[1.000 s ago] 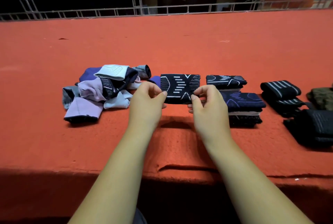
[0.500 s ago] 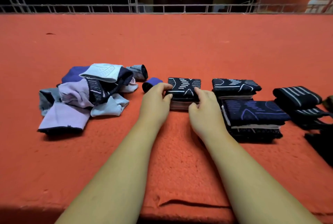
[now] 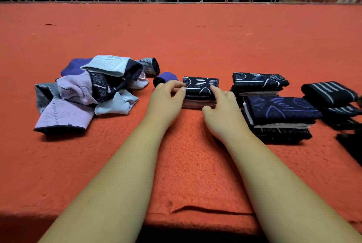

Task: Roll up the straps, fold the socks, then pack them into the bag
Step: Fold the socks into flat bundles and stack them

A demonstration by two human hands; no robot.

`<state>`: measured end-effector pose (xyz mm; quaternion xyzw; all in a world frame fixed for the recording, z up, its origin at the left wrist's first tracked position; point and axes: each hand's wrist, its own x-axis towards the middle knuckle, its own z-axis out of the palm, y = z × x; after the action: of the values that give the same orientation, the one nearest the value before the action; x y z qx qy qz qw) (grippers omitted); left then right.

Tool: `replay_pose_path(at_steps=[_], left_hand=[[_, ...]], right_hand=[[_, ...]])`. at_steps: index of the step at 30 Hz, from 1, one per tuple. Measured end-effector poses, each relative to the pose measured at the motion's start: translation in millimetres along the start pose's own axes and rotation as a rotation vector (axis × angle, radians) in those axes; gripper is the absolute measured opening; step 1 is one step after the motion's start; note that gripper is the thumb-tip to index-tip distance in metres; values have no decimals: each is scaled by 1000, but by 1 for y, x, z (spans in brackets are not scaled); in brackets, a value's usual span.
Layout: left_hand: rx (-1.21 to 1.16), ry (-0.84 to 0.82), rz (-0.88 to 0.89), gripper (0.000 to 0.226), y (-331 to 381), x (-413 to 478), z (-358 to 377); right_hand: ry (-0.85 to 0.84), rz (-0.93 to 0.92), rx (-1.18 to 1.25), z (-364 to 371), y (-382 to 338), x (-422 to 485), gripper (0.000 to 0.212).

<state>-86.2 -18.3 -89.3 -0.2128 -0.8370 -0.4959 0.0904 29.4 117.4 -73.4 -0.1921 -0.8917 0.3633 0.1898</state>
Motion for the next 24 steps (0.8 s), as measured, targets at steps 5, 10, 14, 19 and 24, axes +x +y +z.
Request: replay_pose_path(at_steps=[5, 10, 14, 19, 24], left_hand=[[-34, 119, -138, 18, -7, 7, -7], [41, 109, -199, 36, -15, 13, -7], [115, 43, -152, 44, -15, 12, -7], [135, -22, -152, 51, -15, 11, -7], [-30, 41, -217, 49, -16, 7, -12]], right_hand=[[-14, -2, 2, -1, -1, -1, 65], [26, -21, 8, -1, -4, -5, 55], [90, -5, -14, 1, -4, -7, 30], [52, -34, -56, 1, -4, -10, 11], [-43, -92, -84, 3, -2, -14, 11]])
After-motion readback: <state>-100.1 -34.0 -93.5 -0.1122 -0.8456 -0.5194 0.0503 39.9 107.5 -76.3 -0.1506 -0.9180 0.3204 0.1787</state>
